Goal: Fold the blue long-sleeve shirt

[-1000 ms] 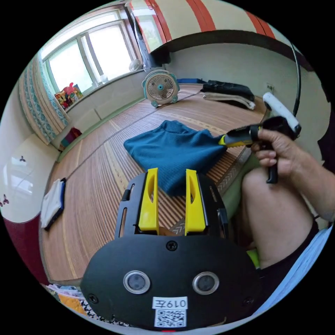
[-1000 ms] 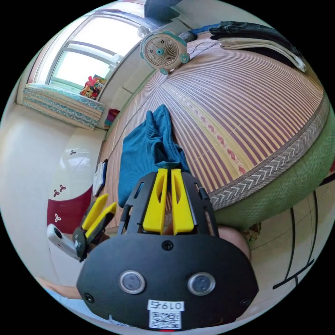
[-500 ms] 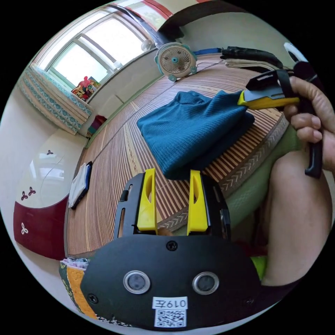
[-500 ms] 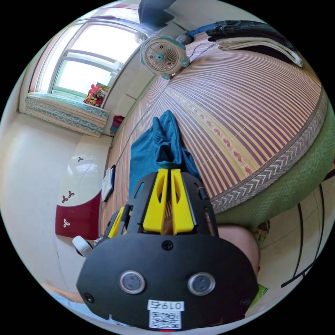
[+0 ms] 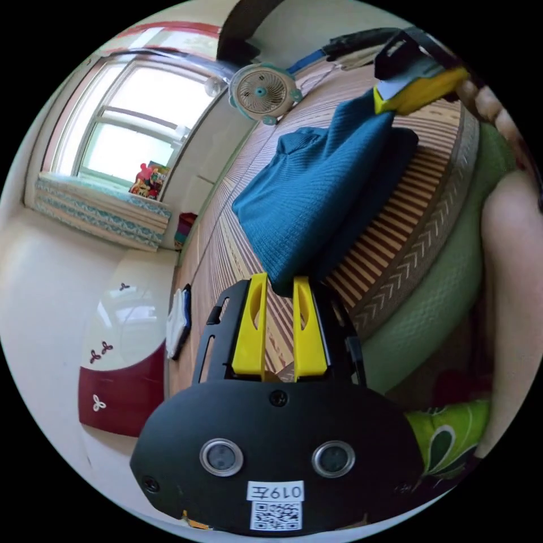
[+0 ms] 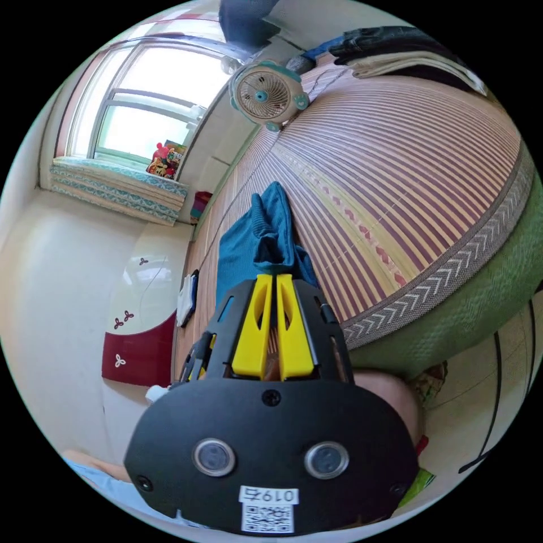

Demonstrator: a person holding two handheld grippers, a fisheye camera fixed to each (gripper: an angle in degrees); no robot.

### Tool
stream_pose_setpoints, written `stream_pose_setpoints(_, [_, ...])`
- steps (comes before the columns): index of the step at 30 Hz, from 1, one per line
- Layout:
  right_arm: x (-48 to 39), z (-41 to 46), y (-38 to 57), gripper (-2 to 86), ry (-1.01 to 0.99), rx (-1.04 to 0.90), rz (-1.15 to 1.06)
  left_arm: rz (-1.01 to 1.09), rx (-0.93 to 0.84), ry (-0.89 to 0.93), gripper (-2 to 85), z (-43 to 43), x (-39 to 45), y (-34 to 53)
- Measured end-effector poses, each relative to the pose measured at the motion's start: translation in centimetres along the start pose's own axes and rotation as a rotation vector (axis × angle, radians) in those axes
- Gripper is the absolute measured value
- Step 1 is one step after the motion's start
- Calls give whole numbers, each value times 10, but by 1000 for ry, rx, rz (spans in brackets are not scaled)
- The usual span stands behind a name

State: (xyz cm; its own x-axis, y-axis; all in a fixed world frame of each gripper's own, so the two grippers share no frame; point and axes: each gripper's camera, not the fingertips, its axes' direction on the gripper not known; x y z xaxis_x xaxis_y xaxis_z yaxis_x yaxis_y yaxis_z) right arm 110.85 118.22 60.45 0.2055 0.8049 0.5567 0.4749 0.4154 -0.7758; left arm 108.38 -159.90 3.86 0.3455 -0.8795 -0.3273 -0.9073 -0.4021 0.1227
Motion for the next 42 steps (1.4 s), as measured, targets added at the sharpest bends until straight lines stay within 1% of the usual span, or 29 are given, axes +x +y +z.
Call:
stream_pose_setpoints(2, [5, 4, -2, -4, 4, -34, 36, 57, -5, -52, 28, 7, 10, 9])
stream_pose_setpoints(5, [8, 16, -1, -3, 19, -110, 82, 107, -25, -66, 17, 20, 22, 24])
stream_pose_setpoints(7, [1, 20, -2, -1, 40, -130, 75, 88, -33, -56, 14, 25, 23, 29])
stream_pose_setpoints(9, [-7, 31, -5, 6, 52, -201, 81, 7, -59, 5, 11, 32, 13, 32])
stream_pose_setpoints(13, [-9, 34, -4, 34, 27, -206, 139, -42, -51, 43, 9, 40, 5, 42])
stream_pose_setpoints(18, [-15, 31, 1, 80, -75, -241, 180, -78, -40, 58, 7, 51, -1, 58])
stream_pose_setpoints(20, [-16, 32, 4, 76, -104, -283, 201, -86, -40, 67, 7, 55, -4, 62])
stream_pose_setpoints(22, [-23, 29, 8, 58, -106, -288, 155, -90, -37, 71, 7, 59, -6, 66])
stream_pose_setpoints(23, [-31, 26, 11, 49, -65, -278, 100, -92, -33, 73, 8, 61, -8, 69])
stream_pose_setpoints(24, [-48, 22, 13, 39, 1, -270, -23, -90, -28, 72, 8, 63, -9, 71])
stream_pose_setpoints(25, [-59, 21, 15, 34, 62, -262, -99, -88, -25, 71, 8, 64, -10, 73])
stream_pose_setpoints(27, [-116, 21, 30, 1, 398, -187, -451, -80, -18, 65, 9, 68, -12, 77])
stream_pose_setpoints(28, [-132, 24, 37, -1, 486, -168, -561, -79, -17, 65, 9, 69, -13, 78])
stream_pose_setpoints(30, [-188, 43, 69, -5, 850, -17, -985, -80, -15, 69, 10, 74, -16, 82])
stream_pose_setpoints(32, [-215, 58, 82, -3, 967, 41, -1181, -86, -16, 78, 10, 77, -21, 84])
stream_pose_setpoints(34, [-234, 67, 74, 6, 899, 28, -1236, -92, -16, 87, 10, 80, -24, 86])
stream_pose_setpoints(36, [-248, 90, 42, 69, 845, -18, -1244, -90, -15, 85, 10, 83, -27, 88])
stream_pose_setpoints(37, [-251, 96, 30, 78, 811, -41, -1224, -88, -15, 83, 10, 84, -28, 89])
stream_pose_setpoints(39, [-259, 115, -26, 96, 592, -156, -1086, -83, -14, 78, 10, 88, -30, 90])
stream_pose_setpoints(40, [-259, 120, -41, 94, 538, -172, -1039, -84, -14, 78, 10, 88, -31, 91])
stream_pose_setpoints(42, [-249, 139, -102, 88, 351, -236, -822, -91, -14, 78, 10, 92, -34, 93])
